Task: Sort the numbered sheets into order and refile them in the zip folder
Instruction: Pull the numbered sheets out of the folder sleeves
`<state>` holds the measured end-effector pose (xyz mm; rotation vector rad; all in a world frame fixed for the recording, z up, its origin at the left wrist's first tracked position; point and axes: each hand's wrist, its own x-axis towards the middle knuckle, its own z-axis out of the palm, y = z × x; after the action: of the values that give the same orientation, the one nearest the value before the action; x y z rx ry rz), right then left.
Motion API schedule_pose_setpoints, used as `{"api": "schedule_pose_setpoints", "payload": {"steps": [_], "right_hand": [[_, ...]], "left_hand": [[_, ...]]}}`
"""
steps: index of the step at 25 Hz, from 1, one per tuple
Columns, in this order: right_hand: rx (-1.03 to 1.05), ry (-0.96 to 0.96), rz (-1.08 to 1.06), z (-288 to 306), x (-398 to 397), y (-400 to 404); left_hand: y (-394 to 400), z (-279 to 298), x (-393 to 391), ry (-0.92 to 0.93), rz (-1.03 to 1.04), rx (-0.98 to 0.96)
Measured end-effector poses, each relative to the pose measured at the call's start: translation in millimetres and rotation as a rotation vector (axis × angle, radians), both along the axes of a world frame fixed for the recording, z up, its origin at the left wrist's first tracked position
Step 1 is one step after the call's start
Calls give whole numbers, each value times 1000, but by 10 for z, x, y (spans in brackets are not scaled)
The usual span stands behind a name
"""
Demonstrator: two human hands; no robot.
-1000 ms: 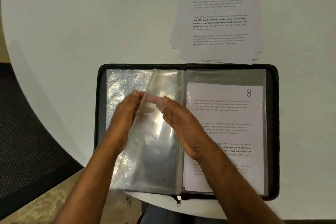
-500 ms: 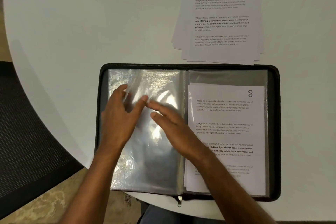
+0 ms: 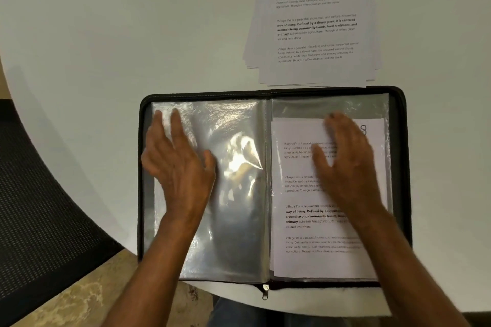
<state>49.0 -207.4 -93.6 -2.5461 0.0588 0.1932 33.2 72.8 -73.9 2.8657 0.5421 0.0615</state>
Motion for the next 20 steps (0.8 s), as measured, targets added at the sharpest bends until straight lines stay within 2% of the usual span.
{"api": "schedule_pose_setpoints", "payload": {"steps": [5, 9, 15, 20], "right_hand": [[-178, 24, -140, -58, 131, -420], [-327, 54, -156, -116, 99, -475], [-268, -58, -163, -162, 50, -457], [-184, -199, -140, -145, 43, -536]], "left_hand": [[-437, -29, 71, 97, -351, -152], [-794, -16, 189, 149, -502, -270], [-1100, -35, 647, 98, -560, -362], [-1315, -83, 950, 48, -639, -286]]}}
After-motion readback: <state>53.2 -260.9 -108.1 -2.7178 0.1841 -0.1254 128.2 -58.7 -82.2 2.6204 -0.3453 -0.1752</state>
